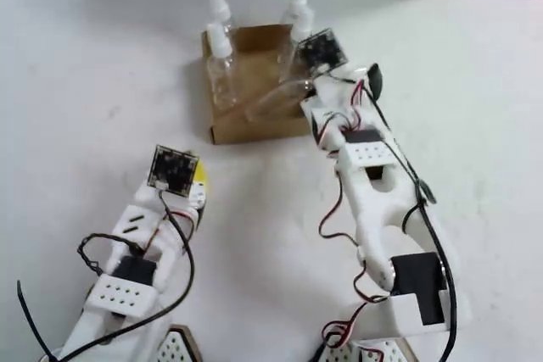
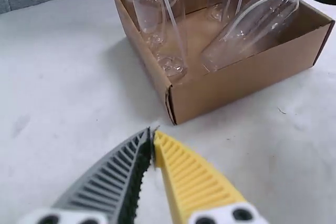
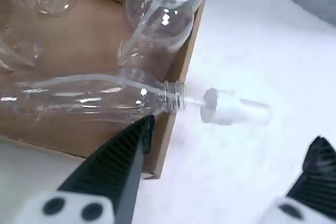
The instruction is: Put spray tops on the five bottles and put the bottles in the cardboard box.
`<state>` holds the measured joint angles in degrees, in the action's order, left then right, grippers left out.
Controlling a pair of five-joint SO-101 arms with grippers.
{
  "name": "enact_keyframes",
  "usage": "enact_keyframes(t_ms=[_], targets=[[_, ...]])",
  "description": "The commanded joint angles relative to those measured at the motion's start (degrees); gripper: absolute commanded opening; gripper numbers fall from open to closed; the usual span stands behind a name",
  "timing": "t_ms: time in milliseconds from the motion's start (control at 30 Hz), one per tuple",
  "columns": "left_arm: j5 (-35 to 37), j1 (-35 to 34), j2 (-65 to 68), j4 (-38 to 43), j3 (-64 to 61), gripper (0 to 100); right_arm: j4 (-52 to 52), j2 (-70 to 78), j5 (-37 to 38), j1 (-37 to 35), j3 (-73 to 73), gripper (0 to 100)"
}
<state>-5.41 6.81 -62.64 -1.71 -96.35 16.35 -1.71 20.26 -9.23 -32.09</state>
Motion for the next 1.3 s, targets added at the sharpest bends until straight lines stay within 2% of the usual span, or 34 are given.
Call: enact_keyframes(t_ms=[0,233,400,567,700,1000,1167,1267], targets=[[-0.53,-0.48,-0.04,1.93,0.53,2,6.46,-3.21,-3.69,0.84,4.92,39.1],[-0.53,-0.48,-0.04,1.93,0.53,2,12.26,-3.74,-14.42,-0.75,5.89,39.0],[-0.53,-0.48,-0.04,1.93,0.53,2,14.46,-8.84,-27.78,-3.12,5.8,39.0],[-0.53,-0.48,-0.04,1.93,0.53,2,17.89,-13.23,-40.88,-10.68,5.54,39.0],[-0.53,-0.48,-0.04,1.93,0.53,2,18.24,-13.41,-46.68,-15.43,5.54,39.0],[-0.53,-0.48,0.13,2.02,0.62,2,25.45,-16.92,-47.91,-11.65,1.67,39.0],[-0.53,-0.48,0.13,2.02,0.62,2,26.24,-27.74,-47.65,-5.67,-7.3,39.0],[-0.53,-0.66,-0.04,1.85,0.53,2,25.98,-37.05,-43.25,-3.03,-14.24,39.0]])
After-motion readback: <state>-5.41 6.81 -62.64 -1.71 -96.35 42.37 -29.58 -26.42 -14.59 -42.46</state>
